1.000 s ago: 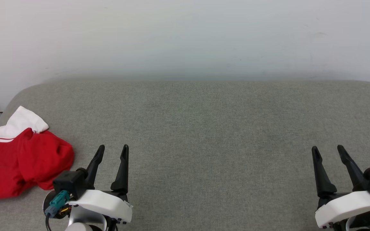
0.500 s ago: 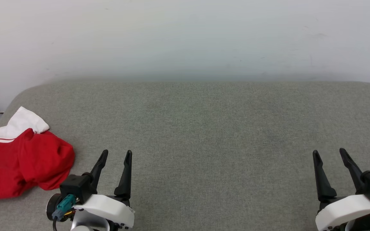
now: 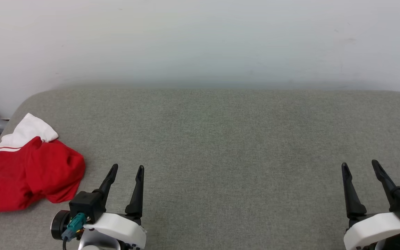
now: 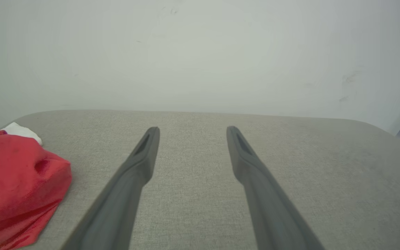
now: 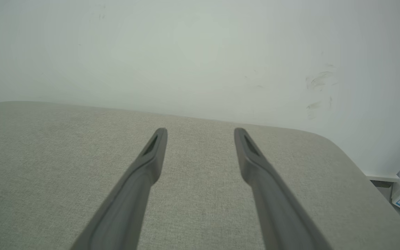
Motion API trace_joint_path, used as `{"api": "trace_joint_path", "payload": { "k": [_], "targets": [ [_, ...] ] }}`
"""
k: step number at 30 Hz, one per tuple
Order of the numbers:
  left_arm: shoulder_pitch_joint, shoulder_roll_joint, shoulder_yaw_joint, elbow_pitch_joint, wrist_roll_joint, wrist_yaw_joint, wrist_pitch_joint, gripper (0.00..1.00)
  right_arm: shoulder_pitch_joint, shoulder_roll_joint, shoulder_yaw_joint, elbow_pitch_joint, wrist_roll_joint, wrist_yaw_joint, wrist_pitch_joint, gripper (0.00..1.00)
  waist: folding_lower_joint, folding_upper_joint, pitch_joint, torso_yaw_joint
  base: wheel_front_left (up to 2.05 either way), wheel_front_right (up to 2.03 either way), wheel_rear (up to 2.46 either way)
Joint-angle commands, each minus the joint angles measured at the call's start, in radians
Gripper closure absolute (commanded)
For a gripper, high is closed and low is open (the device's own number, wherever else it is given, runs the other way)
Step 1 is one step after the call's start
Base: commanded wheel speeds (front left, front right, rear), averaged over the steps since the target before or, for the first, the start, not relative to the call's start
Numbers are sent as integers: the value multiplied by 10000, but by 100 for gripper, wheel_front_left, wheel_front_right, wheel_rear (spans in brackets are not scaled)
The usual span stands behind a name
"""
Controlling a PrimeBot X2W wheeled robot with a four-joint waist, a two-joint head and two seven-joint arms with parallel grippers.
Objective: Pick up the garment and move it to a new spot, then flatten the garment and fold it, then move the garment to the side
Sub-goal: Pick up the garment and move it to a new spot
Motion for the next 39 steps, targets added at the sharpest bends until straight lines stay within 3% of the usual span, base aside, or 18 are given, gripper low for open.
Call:
{"api": "trace_joint_path", "payload": {
  "k": [1,11,29,30,39],
  "targets": [
    [-133,-6,34,28,174,-57,-88,0,72,30,-42,-70,-141,-3,-64,0,1,0,-1,78,0,0,0],
    [-192,-137,349,132,311,-107,-204,0,-12,33,-31,82,117,-3,-257,0,1,0,27,864,0,0,0],
    [-209,-178,1139,148,383,-140,-196,0,-242,27,320,170,753,-3,-419,0,1,0,141,3457,0,0,0],
    [-205,-192,1217,146,357,-146,-196,0,-304,25,426,147,753,-3,-383,0,1,0,177,3836,0,0,0],
    [-167,-175,1434,193,369,-152,-196,0,-414,24,549,114,694,-5,-376,0,1,0,210,4538,0,0,0]
  ]
}}
